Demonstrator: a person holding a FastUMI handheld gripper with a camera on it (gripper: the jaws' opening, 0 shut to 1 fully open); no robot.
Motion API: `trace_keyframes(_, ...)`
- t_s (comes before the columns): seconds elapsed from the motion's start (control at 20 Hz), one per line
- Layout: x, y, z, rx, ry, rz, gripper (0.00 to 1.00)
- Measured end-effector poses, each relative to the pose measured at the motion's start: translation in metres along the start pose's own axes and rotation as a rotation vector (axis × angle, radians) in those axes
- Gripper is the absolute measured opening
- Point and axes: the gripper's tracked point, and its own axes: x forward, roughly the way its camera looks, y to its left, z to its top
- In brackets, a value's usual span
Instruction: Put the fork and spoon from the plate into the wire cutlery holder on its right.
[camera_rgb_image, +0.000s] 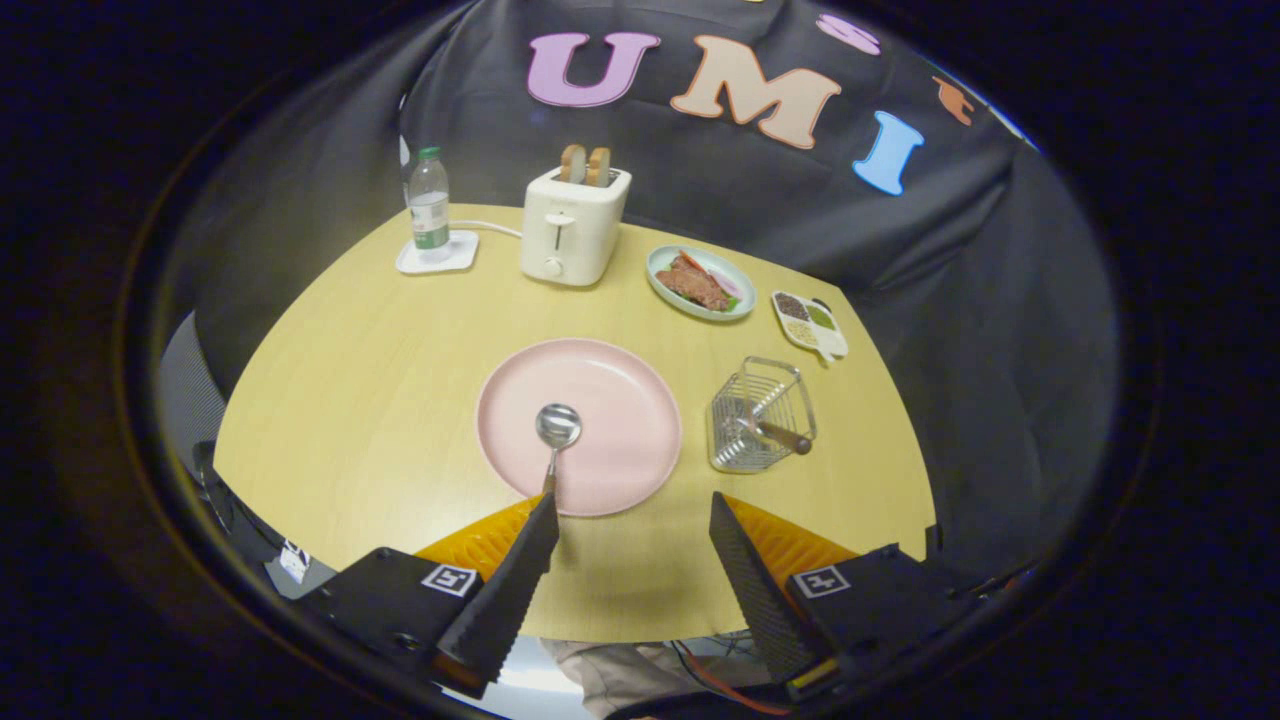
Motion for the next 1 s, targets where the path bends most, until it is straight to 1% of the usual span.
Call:
trace_keyframes(0.2, 0.014, 0.024, -0.01, 0.036, -0.093, -0.005, 0.96)
trace_keyframes(0.35, 0.03, 0.036, -0.024, 0.06, -0.132, 0.002, 0.94)
trace_keyframes(0.65, 0.057, 0.059, -0.05, 0.125, -0.163, 0.043, 0.89)
trace_keyframes(0.8, 0.065, 0.058, -0.052, 0.147, -0.168, 0.024, 0.72)
trace_keyframes(0.9, 0.073, 0.056, -0.054, 0.133, -0.162, 0.002, 0.61)
trace_keyframes(1.0, 0.077, 0.058, -0.055, 0.122, -0.154, 0.0, 0.49)
